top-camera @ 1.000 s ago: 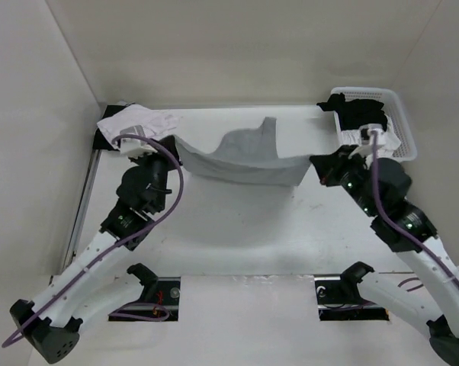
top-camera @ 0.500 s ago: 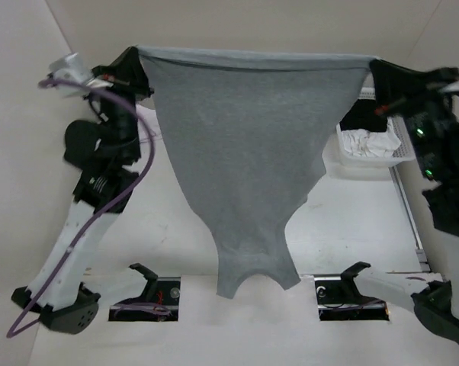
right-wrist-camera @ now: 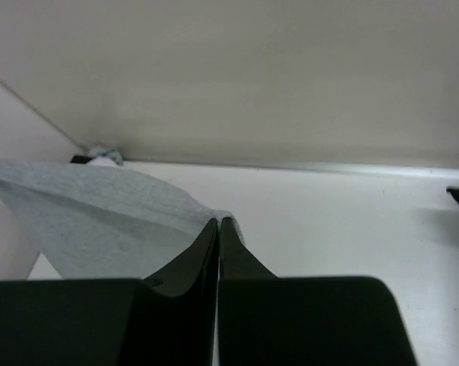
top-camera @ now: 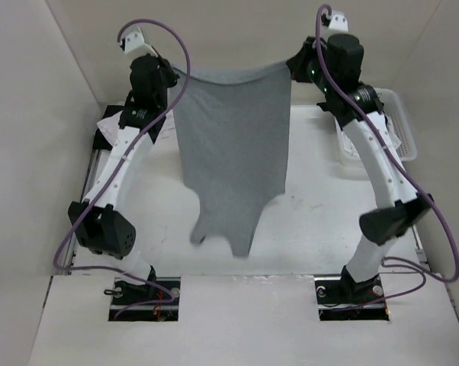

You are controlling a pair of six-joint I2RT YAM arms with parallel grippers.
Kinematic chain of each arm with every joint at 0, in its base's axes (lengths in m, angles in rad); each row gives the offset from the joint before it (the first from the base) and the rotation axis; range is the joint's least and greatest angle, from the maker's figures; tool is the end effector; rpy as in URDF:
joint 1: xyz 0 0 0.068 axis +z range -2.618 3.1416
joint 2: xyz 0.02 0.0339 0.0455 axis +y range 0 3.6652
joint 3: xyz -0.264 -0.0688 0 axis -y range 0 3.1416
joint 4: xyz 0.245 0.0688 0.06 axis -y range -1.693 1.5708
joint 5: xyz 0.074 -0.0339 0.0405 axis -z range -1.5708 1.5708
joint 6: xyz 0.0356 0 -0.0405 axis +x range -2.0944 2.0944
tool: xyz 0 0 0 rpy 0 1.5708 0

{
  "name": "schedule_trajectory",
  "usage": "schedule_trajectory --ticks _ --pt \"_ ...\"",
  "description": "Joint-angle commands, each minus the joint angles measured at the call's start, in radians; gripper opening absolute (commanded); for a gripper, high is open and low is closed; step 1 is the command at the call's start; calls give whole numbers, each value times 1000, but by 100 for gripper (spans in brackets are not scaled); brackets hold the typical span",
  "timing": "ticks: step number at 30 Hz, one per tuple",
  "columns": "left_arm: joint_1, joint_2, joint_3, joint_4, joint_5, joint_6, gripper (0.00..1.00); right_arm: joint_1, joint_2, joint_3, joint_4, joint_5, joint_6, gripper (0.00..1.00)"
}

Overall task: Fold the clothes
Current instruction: Flatten the tank top out

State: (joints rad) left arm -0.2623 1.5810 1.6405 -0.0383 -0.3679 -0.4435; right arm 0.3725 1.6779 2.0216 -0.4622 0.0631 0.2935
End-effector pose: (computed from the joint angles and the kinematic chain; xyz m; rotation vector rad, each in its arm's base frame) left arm 0.3615 -0.0838 0.4542 -0.4280 1.4974 -0.2730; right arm 0.3431 0.1316 0.5021 -0.0196 1.7087 0.4449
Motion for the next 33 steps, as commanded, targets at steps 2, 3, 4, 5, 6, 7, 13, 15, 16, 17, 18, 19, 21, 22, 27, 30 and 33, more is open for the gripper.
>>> schedule_trajectory --ticks 2,3,4,5,6,7,13,15,16,17,18,19,21,22,27,30,33 --pt "41 72 313 -17 49 -23 1 -27 176 479 -64 -14 10 0" --pt "48 108 405 -50 53 -14 1 -33 231 608 -105 -16 10 0" --pt "53 125 456 -70 55 -11 1 -37 271 712 -131 -19 10 0" --pt "56 140 508 -90 57 -6 1 -40 287 764 -135 -19 12 0" --pt "57 148 542 -98 58 -1 1 -45 281 767 -121 -19 18 0" --pt "58 151 564 -101 58 5 1 -53 261 743 -98 -23 24 0" --pt "54 151 561 -97 50 17 1 -93 203 635 -72 -55 36 1" --pt "48 133 524 -91 46 17 1 -99 184 596 -92 -51 26 0" --pt "42 113 486 -74 44 19 1 -100 163 560 -98 -46 22 0" --pt "32 87 437 -45 43 25 1 -100 131 510 -98 -40 21 0" --pt "22 55 373 -11 41 32 1 -99 81 435 -86 -37 18 0" --pt "7 13 292 27 37 40 1 -96 18 333 -57 -31 15 0" --pt "-25 -88 97 121 15 43 1 -94 -106 113 44 -19 7 0" --pt "-41 -145 -7 165 4 43 1 -85 -182 -17 95 -13 6 0" --pt "-133 -468 -537 302 -87 0 1 -15 -550 -646 256 4 76 0" --pt "-195 -652 -770 281 -143 -21 2 39 -702 -949 329 9 182 0" --pt "-252 -846 -915 139 -189 -50 2 114 -811 -1172 341 35 274 0"
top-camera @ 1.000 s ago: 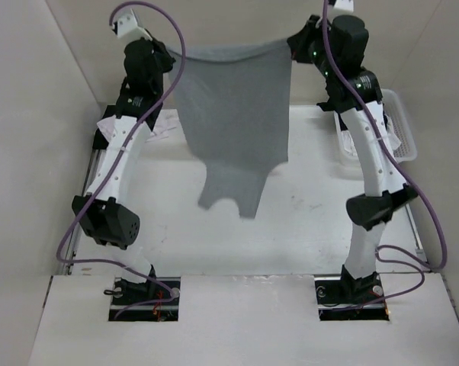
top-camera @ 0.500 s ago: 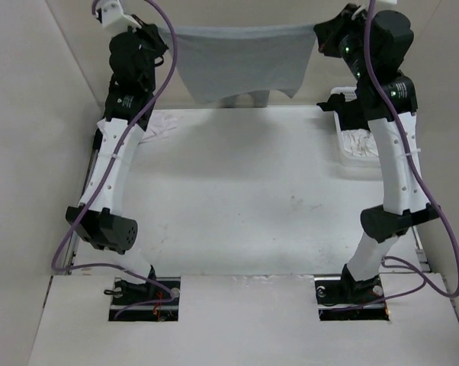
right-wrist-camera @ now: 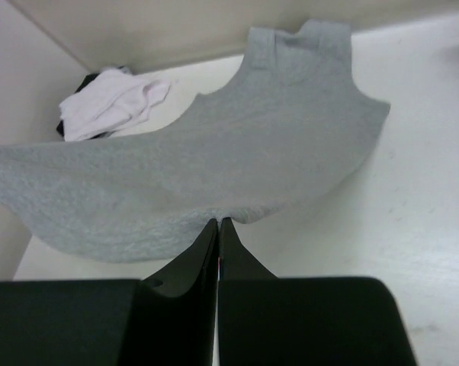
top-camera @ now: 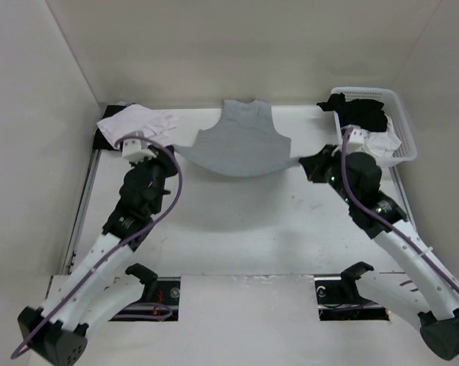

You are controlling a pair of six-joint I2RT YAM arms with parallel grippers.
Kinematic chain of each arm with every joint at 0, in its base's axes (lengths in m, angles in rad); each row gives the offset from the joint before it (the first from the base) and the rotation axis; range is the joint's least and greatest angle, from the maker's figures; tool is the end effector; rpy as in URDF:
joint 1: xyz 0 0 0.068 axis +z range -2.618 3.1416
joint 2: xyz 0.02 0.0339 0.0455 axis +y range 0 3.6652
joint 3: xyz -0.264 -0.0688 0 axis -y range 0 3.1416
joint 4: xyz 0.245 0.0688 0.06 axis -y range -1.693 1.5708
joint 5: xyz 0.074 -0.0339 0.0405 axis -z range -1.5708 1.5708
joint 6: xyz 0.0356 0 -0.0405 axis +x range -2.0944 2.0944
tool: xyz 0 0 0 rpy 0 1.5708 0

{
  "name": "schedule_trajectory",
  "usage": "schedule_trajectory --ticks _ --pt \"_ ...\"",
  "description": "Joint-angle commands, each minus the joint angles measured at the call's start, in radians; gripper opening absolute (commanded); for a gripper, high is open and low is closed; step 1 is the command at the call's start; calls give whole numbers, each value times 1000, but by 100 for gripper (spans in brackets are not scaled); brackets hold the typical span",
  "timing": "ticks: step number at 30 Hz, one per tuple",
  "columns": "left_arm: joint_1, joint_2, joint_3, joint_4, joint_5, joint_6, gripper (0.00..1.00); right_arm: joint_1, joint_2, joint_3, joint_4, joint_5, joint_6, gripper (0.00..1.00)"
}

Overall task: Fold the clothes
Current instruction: Flatten the tank top out, then fold the tank top

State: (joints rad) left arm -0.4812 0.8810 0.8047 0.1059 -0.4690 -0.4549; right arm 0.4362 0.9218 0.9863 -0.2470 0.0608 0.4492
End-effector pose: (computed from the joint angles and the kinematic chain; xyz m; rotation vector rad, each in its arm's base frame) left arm 0.1906 -0.0813 0.3614 -0.3521 1.5164 -0.3802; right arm 0.1901 0.0862 0.3796 0.0569 1.7896 0.5890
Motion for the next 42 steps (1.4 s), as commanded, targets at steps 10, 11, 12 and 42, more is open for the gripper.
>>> schedule_trajectory --ticks 10,11,12,42 --pt "-205 -661 -355 -655 -128 -431 2 377 -494 -587 -144 137 403 0" --pt "-210 -687 -351 -707 -126 -462 2 426 -517 -594 -175 151 439 0" --pt "-214 -707 -337 -754 -135 -490 1 477 -535 -594 -205 174 472 0" --pt "279 866 434 126 29 -266 1 -184 935 530 267 -171 114 0"
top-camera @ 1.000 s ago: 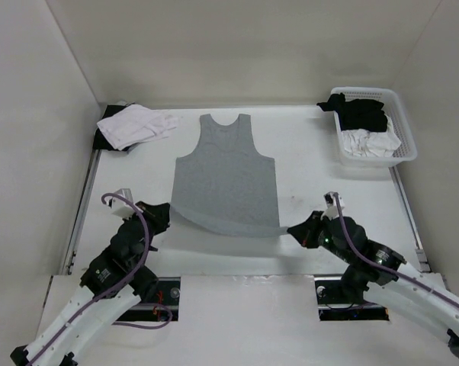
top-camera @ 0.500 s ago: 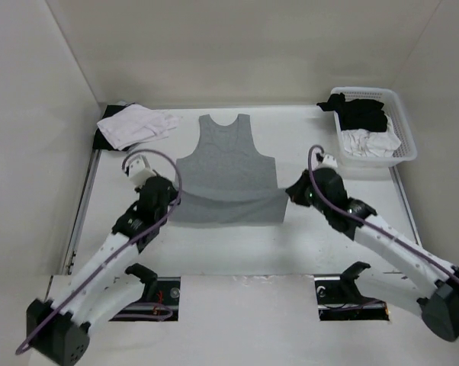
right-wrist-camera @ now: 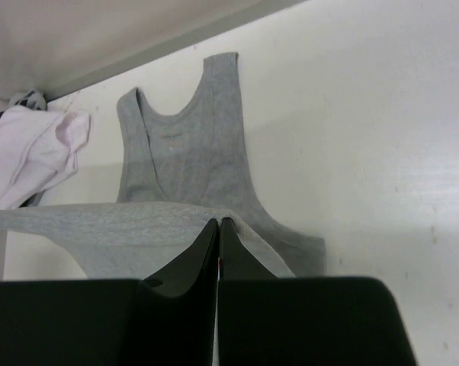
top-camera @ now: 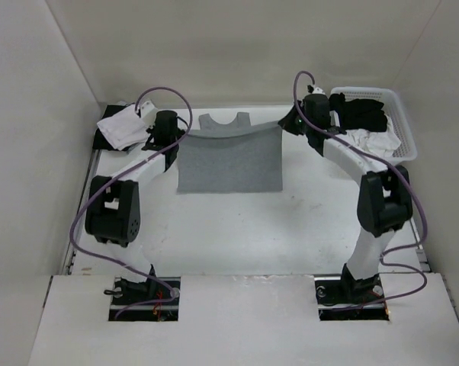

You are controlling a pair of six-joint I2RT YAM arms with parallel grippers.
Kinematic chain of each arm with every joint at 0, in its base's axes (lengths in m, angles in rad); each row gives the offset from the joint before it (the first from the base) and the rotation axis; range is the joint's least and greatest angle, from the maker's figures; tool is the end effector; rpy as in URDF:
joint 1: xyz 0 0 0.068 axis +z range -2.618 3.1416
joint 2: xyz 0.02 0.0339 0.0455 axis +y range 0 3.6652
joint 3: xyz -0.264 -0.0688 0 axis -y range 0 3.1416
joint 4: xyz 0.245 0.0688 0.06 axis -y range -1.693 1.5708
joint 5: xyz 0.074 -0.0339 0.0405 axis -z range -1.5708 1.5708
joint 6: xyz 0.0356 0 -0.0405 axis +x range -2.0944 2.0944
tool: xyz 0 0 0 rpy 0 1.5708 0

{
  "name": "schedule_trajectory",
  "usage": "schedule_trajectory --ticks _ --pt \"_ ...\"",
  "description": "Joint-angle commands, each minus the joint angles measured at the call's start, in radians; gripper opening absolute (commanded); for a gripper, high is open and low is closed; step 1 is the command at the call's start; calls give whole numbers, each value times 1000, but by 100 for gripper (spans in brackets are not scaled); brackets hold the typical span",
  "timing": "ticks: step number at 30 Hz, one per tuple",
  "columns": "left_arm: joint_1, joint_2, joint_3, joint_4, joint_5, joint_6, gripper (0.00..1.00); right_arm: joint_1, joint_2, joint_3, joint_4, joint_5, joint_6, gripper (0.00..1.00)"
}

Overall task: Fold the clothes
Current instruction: Fold the tank top

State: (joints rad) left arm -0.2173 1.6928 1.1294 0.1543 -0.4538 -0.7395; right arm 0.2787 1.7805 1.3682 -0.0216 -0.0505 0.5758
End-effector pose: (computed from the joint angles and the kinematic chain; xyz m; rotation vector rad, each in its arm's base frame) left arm 0.3828 -0.0685 0.2533 -0.7763 1.7789 -0.1866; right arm 0.4061 0.1181 0.2825 0.2713 2.0368 0.5910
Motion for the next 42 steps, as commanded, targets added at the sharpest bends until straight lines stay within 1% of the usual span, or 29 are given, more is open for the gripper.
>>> schedule_trajectory --ticks 1,6,8,9,10,12,13,14,15,17,19,20,21,22,24,25,26,27,28,31,32,33,34,36,39,42 --pt "23 106 165 74 14 23 1 -34 130 220 22 -69 -14 0" --pt "48 341 418 16 14 31 2 -66 431 588 -72 -98 -7 1" --pt "55 434 524 -15 17 34 4 -71 520 695 -96 -100 5 3" --pt "57 468 561 -30 11 37 6 -71 572 757 -110 -103 18 10" --pt "60 490 588 -44 1 38 11 -71 594 782 -110 -106 19 15" --pt "65 502 610 -47 -2 43 28 -68 609 798 -109 -91 16 36" --pt "66 484 600 -42 3 46 37 -68 591 775 -101 -86 13 44" --pt "65 451 572 -30 9 49 47 -65 562 735 -84 -81 10 49" --pt "62 408 531 -7 10 58 54 -62 522 680 -63 -74 13 53" --pt "31 291 399 74 21 84 60 -52 423 545 -16 -58 18 57" --pt "-13 176 251 157 20 104 61 -39 315 388 44 -31 28 58" --pt "-44 113 165 192 24 112 60 -28 253 291 83 -13 33 56" --pt "-76 55 83 209 15 118 59 -16 190 184 127 7 39 45" --pt "-102 1 0 224 10 115 57 -2 133 87 167 27 42 33" --pt "-145 -86 -151 232 7 88 54 15 38 -82 210 76 45 4" --pt "-162 -122 -218 231 10 75 52 24 -2 -154 215 99 53 0" --pt "-175 -151 -283 229 13 66 51 27 -39 -226 225 119 62 0" --pt "-181 -182 -349 223 18 46 51 29 -70 -288 236 135 71 2" --pt "-182 -211 -411 215 21 20 51 30 -94 -344 248 141 84 8" --pt "-159 -268 -560 215 47 -79 53 30 -131 -467 284 140 98 41" --pt "-138 -271 -589 229 61 -102 55 27 -124 -487 299 130 98 49" --pt "-117 -262 -606 249 85 -127 55 29 -106 -494 308 111 98 53" --pt "-95 -246 -612 270 127 -142 56 20 -84 -494 318 86 105 56" --pt "-72 -210 -617 329 184 -159 57 4 -46 -486 339 48 122 58" --pt "-55 -161 -617 390 219 -179 59 -6 -12 -478 374 18 139 61" --pt "-40 -108 -614 421 242 -205 58 -2 -6 -469 361 26 151 59"
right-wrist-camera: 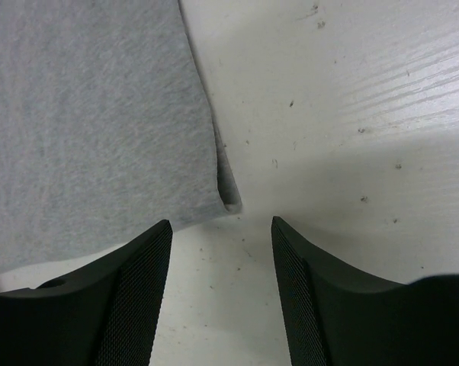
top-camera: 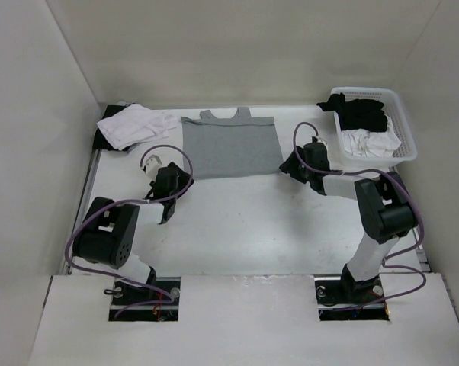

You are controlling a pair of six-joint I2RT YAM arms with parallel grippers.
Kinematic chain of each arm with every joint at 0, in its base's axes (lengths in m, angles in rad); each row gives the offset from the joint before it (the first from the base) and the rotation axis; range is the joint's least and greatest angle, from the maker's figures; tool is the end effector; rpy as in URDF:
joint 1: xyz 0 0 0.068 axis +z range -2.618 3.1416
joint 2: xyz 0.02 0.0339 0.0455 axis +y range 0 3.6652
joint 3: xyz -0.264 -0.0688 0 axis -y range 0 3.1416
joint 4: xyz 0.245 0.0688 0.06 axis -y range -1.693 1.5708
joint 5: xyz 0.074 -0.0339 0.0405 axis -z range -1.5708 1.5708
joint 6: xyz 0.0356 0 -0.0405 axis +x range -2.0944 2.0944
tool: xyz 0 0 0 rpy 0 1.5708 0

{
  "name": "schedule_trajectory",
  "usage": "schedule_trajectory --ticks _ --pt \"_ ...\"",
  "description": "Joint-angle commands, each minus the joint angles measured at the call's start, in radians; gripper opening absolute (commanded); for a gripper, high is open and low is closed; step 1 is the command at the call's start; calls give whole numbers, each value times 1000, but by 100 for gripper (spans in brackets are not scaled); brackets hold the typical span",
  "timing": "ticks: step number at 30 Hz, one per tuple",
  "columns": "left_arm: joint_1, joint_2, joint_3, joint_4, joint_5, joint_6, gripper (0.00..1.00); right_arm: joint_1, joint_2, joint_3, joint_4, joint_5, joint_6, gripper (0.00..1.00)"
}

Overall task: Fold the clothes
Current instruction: Fold the tank top

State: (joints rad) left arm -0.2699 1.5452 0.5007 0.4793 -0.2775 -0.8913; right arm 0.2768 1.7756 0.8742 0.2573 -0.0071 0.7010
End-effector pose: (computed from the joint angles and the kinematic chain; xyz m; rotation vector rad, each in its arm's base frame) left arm 0.2721 -0.0652 0.1377 -0.8073 1.9788 -0.3940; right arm 0.3466 0.0987 0.1513 0.4740 2.2203 0.5398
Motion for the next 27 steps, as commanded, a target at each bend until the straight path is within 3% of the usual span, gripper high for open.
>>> schedule_trajectory --ticks 1,14,19,27 --pt "18 52 16 102 70 -58 57 0 2 25 77 -11 29 59" --pt "30 125 41 136 100 -100 20 2 64 54 37 4 127 42" --pt "31 139 52 142 98 -100 13 2 85 63 60 30 153 40" --pt "34 127 52 173 84 -100 4 2 65 45 85 39 169 9"
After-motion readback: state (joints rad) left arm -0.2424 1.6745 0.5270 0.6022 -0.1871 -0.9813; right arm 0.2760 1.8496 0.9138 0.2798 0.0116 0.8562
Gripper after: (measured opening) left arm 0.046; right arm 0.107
